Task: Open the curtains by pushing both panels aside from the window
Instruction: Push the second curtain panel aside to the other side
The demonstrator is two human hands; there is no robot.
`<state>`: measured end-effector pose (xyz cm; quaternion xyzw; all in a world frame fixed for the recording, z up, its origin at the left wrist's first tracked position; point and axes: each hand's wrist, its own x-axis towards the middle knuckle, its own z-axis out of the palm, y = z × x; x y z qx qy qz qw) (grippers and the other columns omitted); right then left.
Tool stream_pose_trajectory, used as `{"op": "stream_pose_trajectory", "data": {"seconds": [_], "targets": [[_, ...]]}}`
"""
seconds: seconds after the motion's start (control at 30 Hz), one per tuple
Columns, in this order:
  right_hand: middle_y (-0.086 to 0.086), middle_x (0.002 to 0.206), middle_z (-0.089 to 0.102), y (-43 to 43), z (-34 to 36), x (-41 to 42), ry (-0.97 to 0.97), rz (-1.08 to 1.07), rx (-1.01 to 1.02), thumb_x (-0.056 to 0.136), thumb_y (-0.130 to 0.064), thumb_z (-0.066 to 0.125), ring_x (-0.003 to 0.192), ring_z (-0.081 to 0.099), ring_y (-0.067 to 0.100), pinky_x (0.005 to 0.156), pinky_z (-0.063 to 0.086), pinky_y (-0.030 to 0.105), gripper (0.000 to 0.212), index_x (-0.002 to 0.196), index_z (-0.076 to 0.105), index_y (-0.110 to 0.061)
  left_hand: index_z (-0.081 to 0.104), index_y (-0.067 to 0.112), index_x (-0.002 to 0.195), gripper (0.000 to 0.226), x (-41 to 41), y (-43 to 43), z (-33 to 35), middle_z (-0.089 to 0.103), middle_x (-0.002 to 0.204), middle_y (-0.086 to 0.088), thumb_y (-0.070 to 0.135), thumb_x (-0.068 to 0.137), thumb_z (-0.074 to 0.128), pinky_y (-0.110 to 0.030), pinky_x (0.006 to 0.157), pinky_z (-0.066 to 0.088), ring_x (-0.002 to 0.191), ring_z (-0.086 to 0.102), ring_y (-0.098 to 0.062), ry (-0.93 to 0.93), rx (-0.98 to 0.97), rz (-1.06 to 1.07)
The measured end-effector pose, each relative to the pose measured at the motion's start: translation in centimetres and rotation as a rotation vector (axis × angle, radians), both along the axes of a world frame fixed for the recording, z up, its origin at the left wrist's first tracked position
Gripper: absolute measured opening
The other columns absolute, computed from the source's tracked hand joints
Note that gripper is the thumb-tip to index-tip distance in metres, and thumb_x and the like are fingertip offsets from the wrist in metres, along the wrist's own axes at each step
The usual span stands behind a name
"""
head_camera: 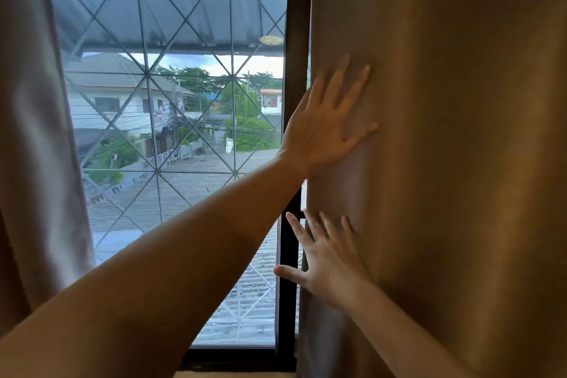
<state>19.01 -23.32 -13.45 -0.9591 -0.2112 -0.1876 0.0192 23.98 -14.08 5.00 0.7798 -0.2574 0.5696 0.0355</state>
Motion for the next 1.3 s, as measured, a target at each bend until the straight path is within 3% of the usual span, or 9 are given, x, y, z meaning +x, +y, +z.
{"op": "stream_pose_trajectory", "data": {"seconds": [0.3,0.63,1.3], "targets": [[-0.001,0.179,0.005,-0.6,0.1,1.8,-0.037,-0.052,0.077,0.078,-0.102,0.007,0.162,-0.001,0.025,0.127,-0.010,0.057,0.103,0.162,-0.019,-0.049,0.015,0.027,0.174,0.094,4.3,-1.8,-0.2,0.010,0.184,-0.007,0.082,0.100,0.034,-0.057,0.135,0.022,0.169,0.013,-0.037,0.054,0.022,-0.040],[-0.004,0.178,0.011,-1.1,-0.1,3.0,-0.105,-0.086,0.082,0.090,-0.094,0.025,0.161,0.003,0.022,0.126,-0.012,0.056,0.096,0.164,-0.014,-0.047,0.013,0.032,0.174,0.096,6.8,-2.3,-0.7,0.007,0.184,-0.007,0.087,0.097,0.031,-0.060,0.136,0.018,0.169,0.008,-0.040,0.053,0.027,-0.077],[-0.010,0.178,-0.009,-8.6,0.5,5.3,-0.044,-0.010,0.058,0.089,-0.096,0.024,0.162,-0.012,0.018,0.128,-0.012,0.057,0.094,0.155,-0.028,-0.054,0.014,0.031,0.173,0.100,8.6,-9.8,-0.5,0.010,0.183,-0.009,0.088,0.094,0.036,-0.063,0.135,0.018,0.168,0.015,-0.041,0.052,0.024,-0.054]]}}
